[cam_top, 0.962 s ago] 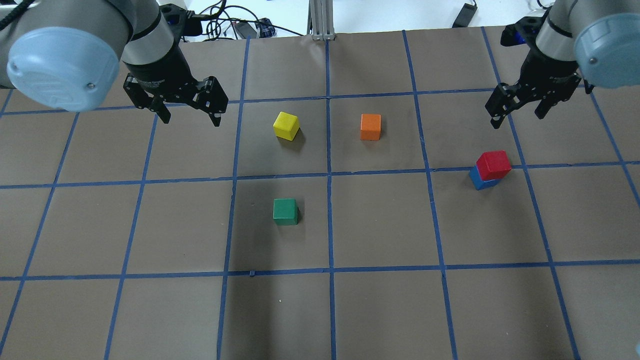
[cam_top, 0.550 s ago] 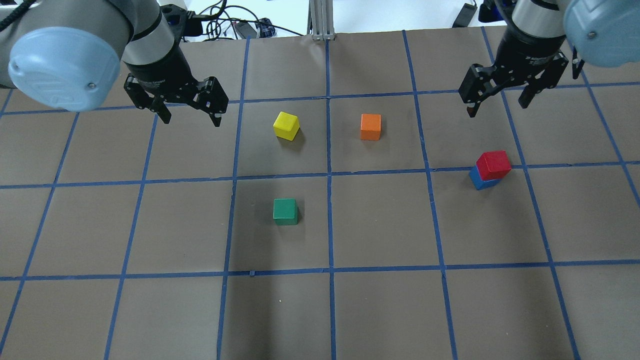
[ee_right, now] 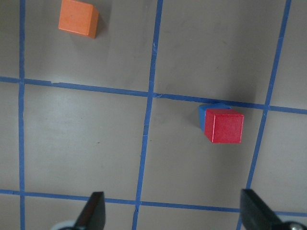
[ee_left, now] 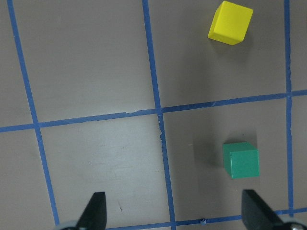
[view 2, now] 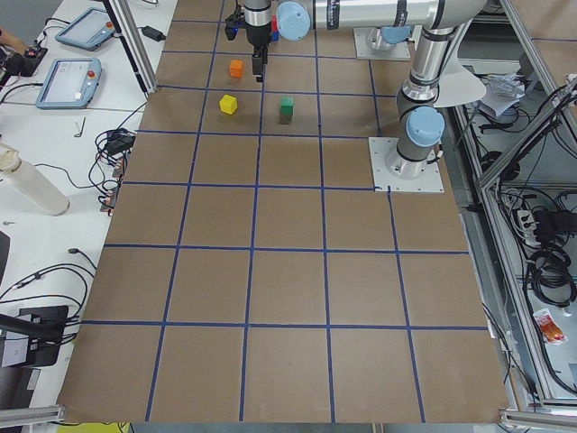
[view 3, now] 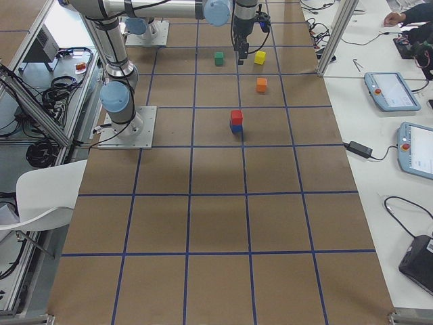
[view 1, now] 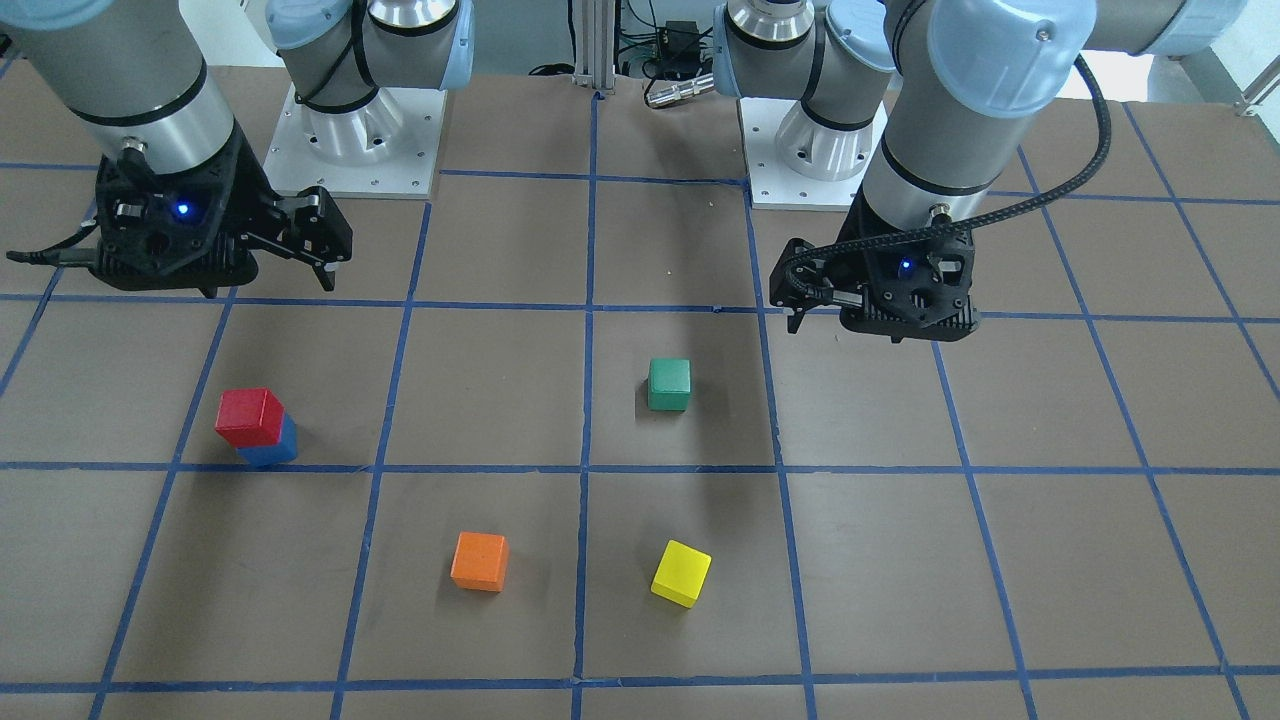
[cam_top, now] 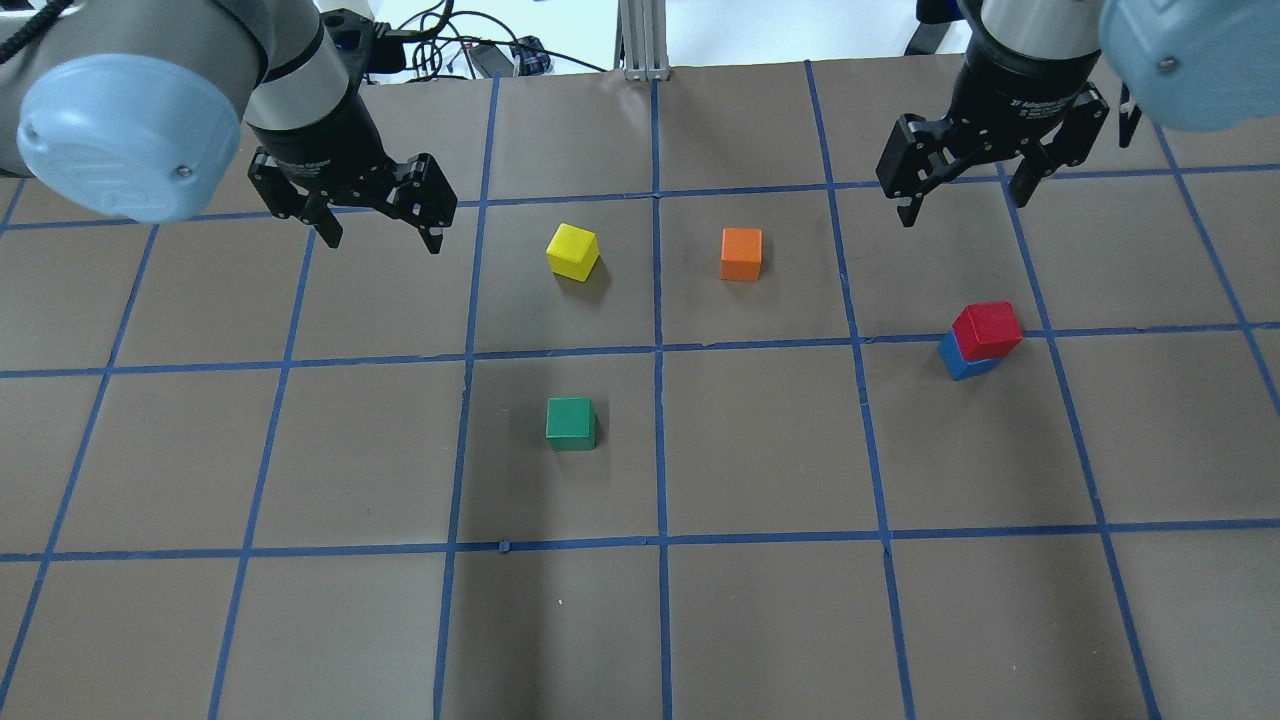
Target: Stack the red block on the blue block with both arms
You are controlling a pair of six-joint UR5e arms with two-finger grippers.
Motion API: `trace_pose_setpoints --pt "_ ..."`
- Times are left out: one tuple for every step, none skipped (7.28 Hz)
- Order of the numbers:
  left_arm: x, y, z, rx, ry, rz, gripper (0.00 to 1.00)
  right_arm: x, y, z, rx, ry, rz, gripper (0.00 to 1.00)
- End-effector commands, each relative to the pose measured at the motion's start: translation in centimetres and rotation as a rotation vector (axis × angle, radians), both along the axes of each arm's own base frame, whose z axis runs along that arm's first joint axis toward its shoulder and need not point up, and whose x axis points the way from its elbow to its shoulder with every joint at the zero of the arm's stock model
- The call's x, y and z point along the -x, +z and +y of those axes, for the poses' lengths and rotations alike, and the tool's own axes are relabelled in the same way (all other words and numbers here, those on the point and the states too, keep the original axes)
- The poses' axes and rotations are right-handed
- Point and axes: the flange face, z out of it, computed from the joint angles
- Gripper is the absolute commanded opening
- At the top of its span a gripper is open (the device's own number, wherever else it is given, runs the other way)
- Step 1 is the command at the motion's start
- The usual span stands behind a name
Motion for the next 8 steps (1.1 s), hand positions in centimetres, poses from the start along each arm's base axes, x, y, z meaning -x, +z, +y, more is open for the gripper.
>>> trace_pose_setpoints --pt "0.00 0.03 0.02 0.001 0.000 0.000 1.00 -0.15 0.61 1.07 0.007 -0.001 -0.003 1.00" --pt "0.00 0.11 0.06 0.002 0.000 0.000 1.00 -0.25 0.68 1.16 0.007 0.000 -0.004 1.00" --pt "0.00 0.03 0.02 0.001 0.000 0.000 1.00 -0.55 0.46 1.27 -0.007 -0.010 -0.027 1.00" --pt "0.00 0.11 0.06 0.002 0.000 0.000 1.00 -0.93 0.54 1.25 -0.006 -0.032 -0.064 1.00" --pt "0.00 0.20 0.10 0.004 0.000 0.000 1.00 -1.00 0.38 1.30 -0.011 -0.031 -0.071 1.00" --pt "0.02 0.19 0.04 0.004 0.000 0.002 1.00 -1.00 0.17 1.33 -0.014 -0.031 -0.071 1.00" --pt "0.00 0.19 0.04 0.004 0.000 0.000 1.00 -1.00 0.09 1.35 -0.015 -0.031 -0.071 1.00" --pt "0.00 0.11 0.06 0.002 0.000 0.000 1.00 -1.00 0.17 1.33 -0.014 -0.031 -0.071 1.00"
